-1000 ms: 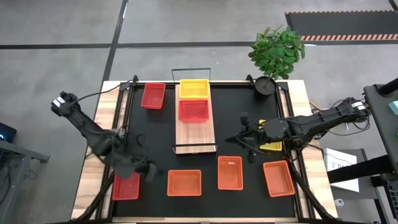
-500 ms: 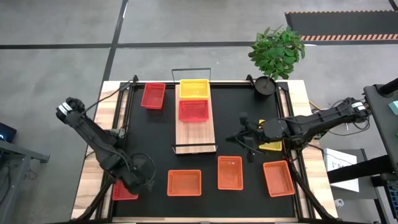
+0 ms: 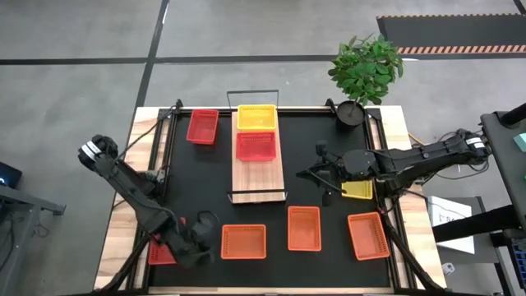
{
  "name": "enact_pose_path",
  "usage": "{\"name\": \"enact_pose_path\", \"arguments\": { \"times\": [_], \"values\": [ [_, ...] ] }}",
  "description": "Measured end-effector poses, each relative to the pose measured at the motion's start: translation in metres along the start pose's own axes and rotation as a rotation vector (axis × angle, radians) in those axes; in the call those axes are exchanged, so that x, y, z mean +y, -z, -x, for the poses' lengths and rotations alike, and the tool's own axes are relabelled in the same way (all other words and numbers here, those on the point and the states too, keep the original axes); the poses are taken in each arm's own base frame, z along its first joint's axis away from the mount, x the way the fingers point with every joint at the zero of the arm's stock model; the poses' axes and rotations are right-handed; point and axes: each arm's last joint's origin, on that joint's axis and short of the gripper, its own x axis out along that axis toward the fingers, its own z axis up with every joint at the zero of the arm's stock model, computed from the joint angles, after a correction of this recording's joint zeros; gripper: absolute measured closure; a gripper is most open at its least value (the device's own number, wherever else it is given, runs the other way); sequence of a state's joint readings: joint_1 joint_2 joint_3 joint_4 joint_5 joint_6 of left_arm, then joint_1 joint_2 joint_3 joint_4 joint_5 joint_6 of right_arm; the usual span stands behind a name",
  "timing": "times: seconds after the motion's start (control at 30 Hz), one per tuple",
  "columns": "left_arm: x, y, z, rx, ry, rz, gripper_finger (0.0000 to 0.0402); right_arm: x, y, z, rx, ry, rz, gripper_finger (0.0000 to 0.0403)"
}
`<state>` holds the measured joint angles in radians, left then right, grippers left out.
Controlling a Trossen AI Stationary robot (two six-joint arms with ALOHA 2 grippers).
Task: Stack baskets on shelf by color
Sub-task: Put the left orange bin on the shelf
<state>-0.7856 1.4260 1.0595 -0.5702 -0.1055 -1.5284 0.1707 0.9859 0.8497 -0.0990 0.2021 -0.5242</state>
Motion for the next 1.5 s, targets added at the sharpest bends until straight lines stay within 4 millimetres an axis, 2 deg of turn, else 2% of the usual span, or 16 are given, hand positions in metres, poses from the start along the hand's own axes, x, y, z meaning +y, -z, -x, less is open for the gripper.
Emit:
{"name": "enact_pose_path", "arguments": {
  "times": [0.23,0.37,0.47,0.7,0.9,1.03,1.2,1.37,1.5],
  "values": [
    [-0.016,-0.002,-0.039,-0.030,-0.080,-0.338,0.0252,0.000,0.001,0.000,0.003,0.000,-0.008,0.0394],
    [-0.029,-0.004,-0.052,-0.108,-0.125,-0.521,0.0251,0.000,0.001,-0.001,0.006,-0.002,-0.007,0.0394],
    [-0.028,-0.006,-0.062,-0.160,-0.215,-0.623,0.0251,0.001,0.001,-0.001,0.007,-0.002,-0.015,0.0394],
    [-0.017,-0.006,-0.091,-0.147,-0.331,-0.707,0.0251,0.001,0.001,-0.002,0.008,-0.003,-0.015,0.0394],
    [-0.013,-0.003,-0.110,-0.082,-0.333,-0.773,0.0265,0.001,0.001,-0.002,0.008,-0.002,-0.024,0.0394],
    [-0.012,-0.002,-0.114,-0.067,-0.338,-0.777,0.0305,0.001,0.001,-0.002,0.008,-0.002,-0.041,0.0394],
    [-0.012,-0.001,-0.113,-0.035,-0.325,-0.780,0.0390,0.001,0.001,-0.002,0.011,-0.003,-0.059,0.0394],
    [-0.021,-0.002,-0.105,-0.017,-0.320,-0.783,0.0400,0.002,0.003,-0.002,0.030,-0.014,-0.055,0.0394],
    [-0.039,-0.006,-0.078,-0.046,-0.322,-0.830,0.0401,0.002,0.004,-0.001,0.034,-0.015,-0.064,0.0394]
  ]
}}
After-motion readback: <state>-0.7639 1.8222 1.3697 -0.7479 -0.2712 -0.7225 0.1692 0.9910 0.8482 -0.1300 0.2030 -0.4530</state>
